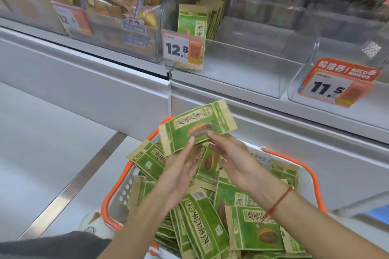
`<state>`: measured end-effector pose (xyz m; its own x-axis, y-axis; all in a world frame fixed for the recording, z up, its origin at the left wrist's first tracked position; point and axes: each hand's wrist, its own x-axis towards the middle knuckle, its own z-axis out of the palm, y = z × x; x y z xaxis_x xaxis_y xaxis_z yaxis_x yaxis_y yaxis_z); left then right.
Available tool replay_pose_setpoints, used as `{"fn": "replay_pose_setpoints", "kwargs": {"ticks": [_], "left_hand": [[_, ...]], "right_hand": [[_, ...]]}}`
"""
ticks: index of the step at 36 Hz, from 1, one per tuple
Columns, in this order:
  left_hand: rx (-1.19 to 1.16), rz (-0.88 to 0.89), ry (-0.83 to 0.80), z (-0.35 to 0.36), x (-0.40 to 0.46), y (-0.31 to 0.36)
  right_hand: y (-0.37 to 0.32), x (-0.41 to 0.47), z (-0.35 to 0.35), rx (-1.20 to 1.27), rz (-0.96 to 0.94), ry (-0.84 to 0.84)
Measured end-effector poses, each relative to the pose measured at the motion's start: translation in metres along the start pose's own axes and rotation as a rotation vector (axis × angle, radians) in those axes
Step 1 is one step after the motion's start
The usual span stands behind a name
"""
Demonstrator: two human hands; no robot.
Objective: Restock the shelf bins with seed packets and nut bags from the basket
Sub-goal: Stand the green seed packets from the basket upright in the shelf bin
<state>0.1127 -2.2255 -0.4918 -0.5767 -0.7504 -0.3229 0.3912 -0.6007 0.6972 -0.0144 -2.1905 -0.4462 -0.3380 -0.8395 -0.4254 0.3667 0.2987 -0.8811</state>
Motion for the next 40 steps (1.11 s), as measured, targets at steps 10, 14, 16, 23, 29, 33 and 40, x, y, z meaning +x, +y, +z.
{"fn": "replay_pose_setpoints", "kwargs": {"ticks": [10,14,16,23,29,33,40], "left_hand": [[0.304,0.226,0.323,-0.052,-0.011,0.051],[0.423,0.192,0.304,-0.062,-0.014,0.065],[0.483,0.156,0.282,-0.062,-0.017,0.066],[0.48,0.025,0.253,-0.061,-0.019,0.062],[0.437,-0.246,0.213,-0.063,-0.019,0.059],[0.518,-0.361,0.131,-0.059,-0.018,0.054],[0.416,-0.366,-0.004,-0.047,-0.017,0.049]], "right_hand": [[0.024,-0.029,-0.007,-1.726,0.178,-0.473],[0.052,-0.041,-0.008,-1.884,0.144,-0.459],[0.058,-0.037,-0.009,-1.769,0.129,-0.409],[0.022,-0.004,-0.027,-1.412,-0.033,-0.188],[-0.021,0.008,-0.037,-0.779,-0.09,-0.133],[-0.032,0.0,-0.022,-0.581,-0.312,-0.124],[-0.016,-0.007,-0.005,-0.802,-0.73,-0.359]]}}
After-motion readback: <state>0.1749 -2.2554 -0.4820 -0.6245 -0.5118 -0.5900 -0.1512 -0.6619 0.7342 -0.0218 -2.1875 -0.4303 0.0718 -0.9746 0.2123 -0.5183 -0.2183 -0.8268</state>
